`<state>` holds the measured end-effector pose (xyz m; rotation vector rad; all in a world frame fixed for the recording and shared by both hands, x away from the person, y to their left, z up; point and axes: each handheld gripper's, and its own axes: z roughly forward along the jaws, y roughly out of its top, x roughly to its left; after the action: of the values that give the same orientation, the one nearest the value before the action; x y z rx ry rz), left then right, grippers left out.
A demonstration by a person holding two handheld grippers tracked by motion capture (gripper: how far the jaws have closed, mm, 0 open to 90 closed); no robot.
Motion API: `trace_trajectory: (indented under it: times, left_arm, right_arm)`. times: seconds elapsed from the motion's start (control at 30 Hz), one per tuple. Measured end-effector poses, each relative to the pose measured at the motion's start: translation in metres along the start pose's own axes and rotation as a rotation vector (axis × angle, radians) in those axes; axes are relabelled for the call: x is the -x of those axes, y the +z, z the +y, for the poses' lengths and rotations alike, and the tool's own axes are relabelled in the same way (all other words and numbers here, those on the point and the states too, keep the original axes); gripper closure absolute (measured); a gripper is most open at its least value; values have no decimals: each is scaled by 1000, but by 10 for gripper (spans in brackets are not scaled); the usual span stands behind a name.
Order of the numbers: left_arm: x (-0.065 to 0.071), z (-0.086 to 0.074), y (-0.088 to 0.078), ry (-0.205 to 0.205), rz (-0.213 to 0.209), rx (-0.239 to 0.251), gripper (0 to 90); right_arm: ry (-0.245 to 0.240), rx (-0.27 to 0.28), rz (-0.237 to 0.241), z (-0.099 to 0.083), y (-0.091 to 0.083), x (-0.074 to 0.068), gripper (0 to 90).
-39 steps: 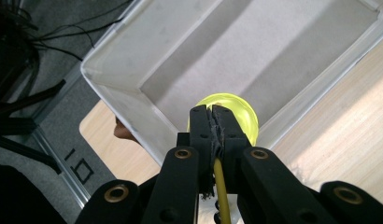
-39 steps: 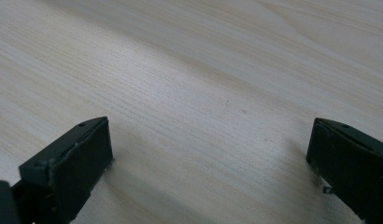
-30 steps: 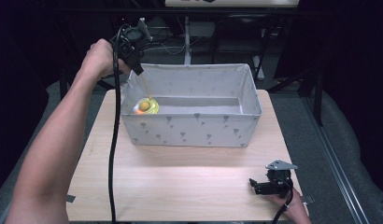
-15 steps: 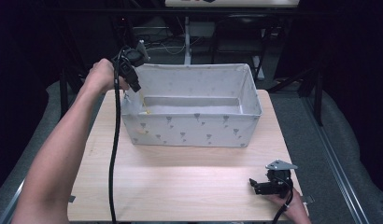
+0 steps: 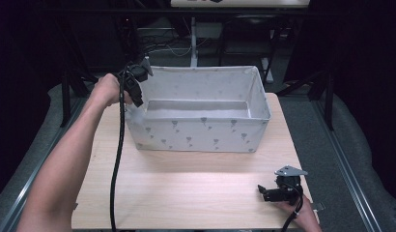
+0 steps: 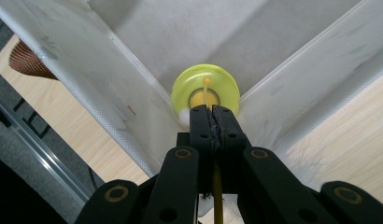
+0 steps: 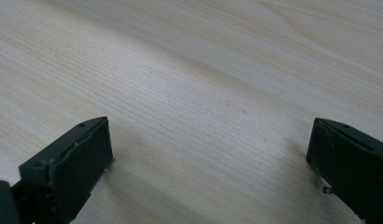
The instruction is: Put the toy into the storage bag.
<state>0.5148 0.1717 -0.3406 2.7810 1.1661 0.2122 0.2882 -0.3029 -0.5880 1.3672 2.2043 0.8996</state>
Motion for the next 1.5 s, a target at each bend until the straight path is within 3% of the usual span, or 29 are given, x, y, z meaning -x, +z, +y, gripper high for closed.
trace_trajectory:
  times: [0.17, 0.5, 0.63, 0.8, 0.93, 1.17, 1.5]
  left_arm:
    - [-3, -2, 11, -15, -11, -17, 880]
    - [-5, -4, 11, -30, -4, -12, 867]
    - [-2, -5, 1, -25, 38, 22, 688]
    - [0, -8, -14, -37, 61, 57, 438]
    - [-1, -17, -23, -47, 63, 83, 330]
    - [-8, -36, -36, -83, 62, 125, 186]
    - [-5, -72, -49, -107, 86, 198, 84]
  right_arm:
    - [0, 0, 0, 0, 0, 0, 0]
    - [0, 0, 0, 0, 0, 0, 0]
    - [0, 0, 0, 0, 0, 0, 0]
    - [0, 0, 0, 0, 0, 0, 0]
    - [0, 0, 0, 0, 0, 0, 0]
    - [1, 0, 0, 0, 0, 0, 0]
    - [0, -1, 0, 0, 0, 0, 0]
